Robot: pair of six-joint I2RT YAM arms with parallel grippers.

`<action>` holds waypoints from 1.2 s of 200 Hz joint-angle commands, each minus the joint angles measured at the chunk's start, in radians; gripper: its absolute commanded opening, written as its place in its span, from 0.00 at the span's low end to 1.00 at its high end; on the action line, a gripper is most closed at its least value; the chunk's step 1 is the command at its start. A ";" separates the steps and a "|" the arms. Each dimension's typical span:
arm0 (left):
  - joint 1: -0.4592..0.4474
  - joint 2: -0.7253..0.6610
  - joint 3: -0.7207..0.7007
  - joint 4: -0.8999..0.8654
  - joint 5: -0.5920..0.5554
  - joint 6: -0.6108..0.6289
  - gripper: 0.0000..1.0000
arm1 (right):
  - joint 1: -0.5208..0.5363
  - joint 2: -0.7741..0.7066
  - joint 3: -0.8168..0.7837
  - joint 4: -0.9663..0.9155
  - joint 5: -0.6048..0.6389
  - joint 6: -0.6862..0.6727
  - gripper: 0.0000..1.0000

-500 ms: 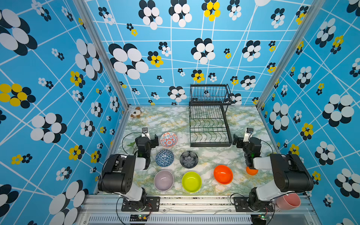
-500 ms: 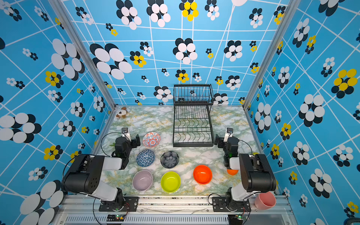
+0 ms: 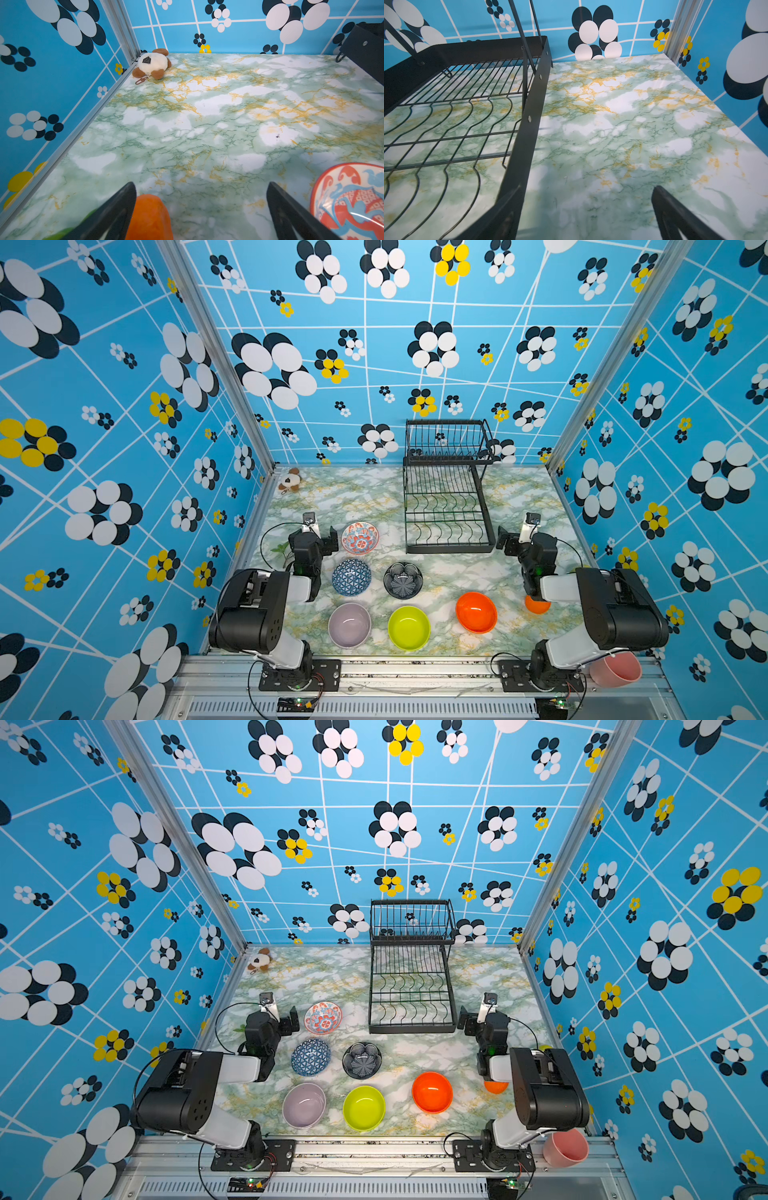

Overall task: Load bowls into a dish rack
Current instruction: Pick up the bowl from the bottom-center of the table.

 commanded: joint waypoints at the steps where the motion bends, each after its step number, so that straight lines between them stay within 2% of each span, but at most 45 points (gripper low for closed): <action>1: 0.005 -0.001 0.016 -0.004 0.010 -0.013 0.99 | 0.004 0.004 0.019 0.001 0.009 0.002 0.99; 198: 0.006 -0.001 0.016 -0.004 0.010 -0.013 0.99 | 0.004 0.004 0.019 0.001 0.010 0.002 1.00; 227: 0.006 -0.003 0.014 -0.002 0.010 -0.012 1.00 | 0.005 0.004 0.017 0.002 0.008 0.001 0.96; 240: 0.006 -0.015 0.023 -0.029 0.007 -0.008 0.93 | 0.006 0.004 0.008 0.021 0.000 -0.002 0.95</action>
